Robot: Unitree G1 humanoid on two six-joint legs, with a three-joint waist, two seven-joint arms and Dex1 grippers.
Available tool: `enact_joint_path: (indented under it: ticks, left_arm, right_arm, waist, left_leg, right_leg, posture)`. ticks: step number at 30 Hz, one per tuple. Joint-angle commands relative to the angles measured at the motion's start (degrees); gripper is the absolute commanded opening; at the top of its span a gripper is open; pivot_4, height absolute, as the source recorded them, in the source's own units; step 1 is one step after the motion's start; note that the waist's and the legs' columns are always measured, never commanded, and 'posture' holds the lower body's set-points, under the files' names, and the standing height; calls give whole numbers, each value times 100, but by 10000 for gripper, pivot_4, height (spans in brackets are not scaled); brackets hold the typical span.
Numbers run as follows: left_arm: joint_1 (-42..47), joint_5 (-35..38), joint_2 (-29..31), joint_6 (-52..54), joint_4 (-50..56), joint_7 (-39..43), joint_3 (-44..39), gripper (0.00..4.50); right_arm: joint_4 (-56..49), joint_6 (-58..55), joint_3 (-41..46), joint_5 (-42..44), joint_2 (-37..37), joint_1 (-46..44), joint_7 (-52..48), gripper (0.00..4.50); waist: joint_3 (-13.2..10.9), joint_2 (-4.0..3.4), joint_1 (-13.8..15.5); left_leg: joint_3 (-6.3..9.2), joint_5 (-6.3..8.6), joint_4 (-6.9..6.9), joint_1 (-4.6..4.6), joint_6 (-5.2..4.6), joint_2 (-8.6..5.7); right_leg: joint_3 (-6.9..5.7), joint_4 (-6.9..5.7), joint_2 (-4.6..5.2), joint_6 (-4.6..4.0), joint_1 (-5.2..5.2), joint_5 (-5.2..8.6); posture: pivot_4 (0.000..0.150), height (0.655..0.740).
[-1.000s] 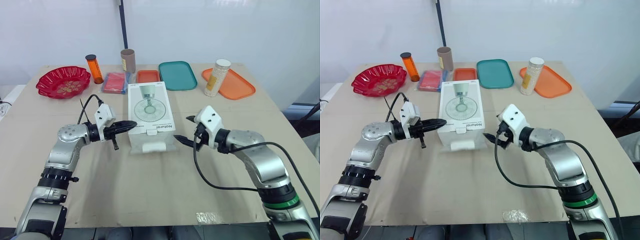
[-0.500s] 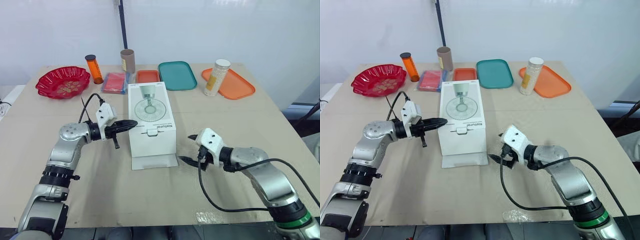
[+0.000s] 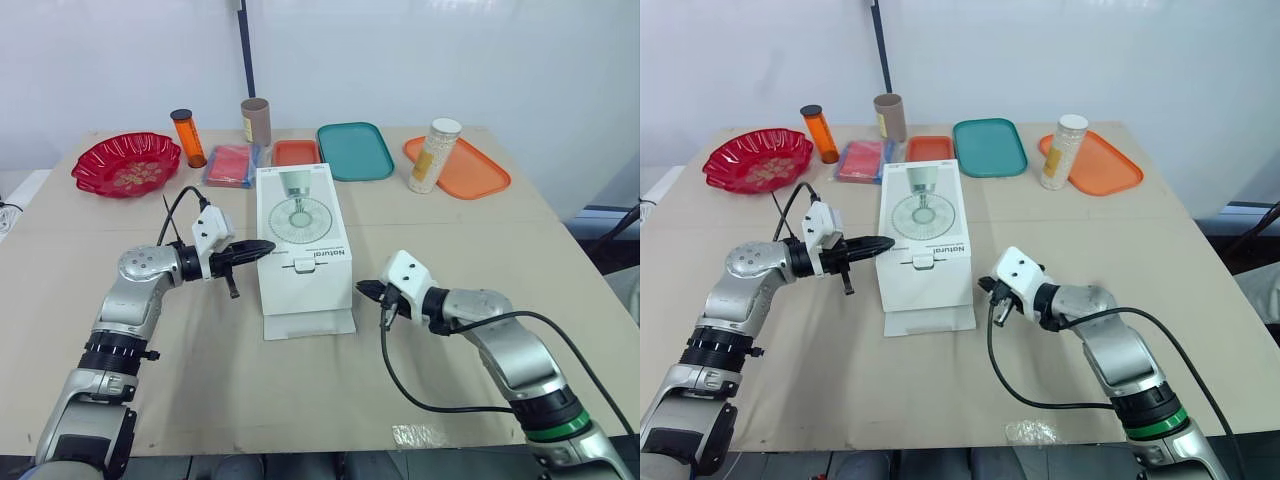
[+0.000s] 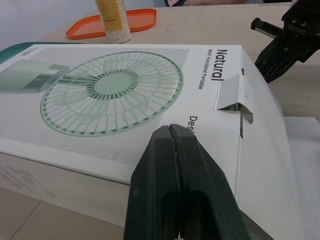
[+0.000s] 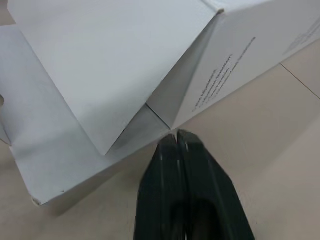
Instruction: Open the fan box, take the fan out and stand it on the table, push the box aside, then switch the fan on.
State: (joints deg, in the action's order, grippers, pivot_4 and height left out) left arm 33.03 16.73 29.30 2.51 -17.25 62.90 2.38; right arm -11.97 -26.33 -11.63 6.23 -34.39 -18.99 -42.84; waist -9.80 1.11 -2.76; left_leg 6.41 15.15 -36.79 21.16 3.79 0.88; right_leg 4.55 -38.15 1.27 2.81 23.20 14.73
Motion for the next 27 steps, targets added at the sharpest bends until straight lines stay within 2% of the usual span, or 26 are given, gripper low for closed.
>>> enact_joint_path:
  ticks: [1, 10, 16, 18, 20, 21, 24, 27]
  left_arm:
    - [-109, -80, 69, 58, 125, -26, 15, 0]
    - [-214, -82, 92, 98, 205, -57, 19, 0]
    - [-200, -86, 76, 83, 181, -69, 42, 0]
    - [-194, -89, 66, 71, 169, -70, 49, 0]
    - [-185, -90, 58, 62, 154, -67, 54, 0]
    - [-183, -94, 57, 52, 147, -65, 57, 0]
    - [-166, -107, 49, 23, 110, -65, 65, 0]
    - [-164, -112, 48, 3, 96, -62, 72, 0]
  right_arm:
    - [-32, 248, -15, -89, 62, -72, 9, 303]
    - [-741, 381, 287, 680, 64, 234, -616, 303]
    - [-913, 411, 298, 799, -37, 308, -725, 303]
    - [-931, 466, 296, 801, -72, 332, -750, 5491]
    - [-946, 482, 322, 821, -80, 332, -736, 12612]
    - [-949, 455, 353, 838, -60, 306, -692, 18285]
    - [-922, 390, 454, 917, -17, 200, -611, 30772]
    - [-959, 296, 583, 1102, 18, 134, -599, 30772]
  waist:
    - [0, 0, 0]
    - [0, 0, 0]
    - [0, 0, 0]
    - [0, 0, 0]
    - [0, 0, 0]
    - [0, 0, -1]
    - [0, 0, 0]
    - [0, 0, -1]
  left_leg:
    - [0, 0, 0, 0, 0, 0]
    - [0, 0, 0, -1, 0, 1]
    - [1, 0, 0, -2, 0, 1]
    - [0, 0, -1, -2, 0, 1]
    - [1, 0, 0, -3, 0, 1]
    - [1, 0, 0, -2, 0, 1]
    - [1, 0, -1, -2, 0, 1]
    - [1, 0, 0, -3, 0, 1]
  right_leg:
    - [0, 0, 0, 0, 0, 0]
    - [0, 0, 0, 1, 0, 0]
    - [0, 0, -1, 0, -2, 0]
    - [0, 0, -1, 0, -2, 0]
    - [0, 0, -1, 0, -2, 0]
    - [0, 0, -1, 0, -2, 0]
    - [0, 0, -1, 0, -2, 0]
    - [0, 0, -1, 0, -2, 0]
  posture:
    - [1500, 7400]
    - [1500, 7400]
    - [1500, 7400]
    - [1500, 7400]
    - [1500, 7400]
    - [1500, 7400]
    - [1500, 7400]
    - [1500, 7400]
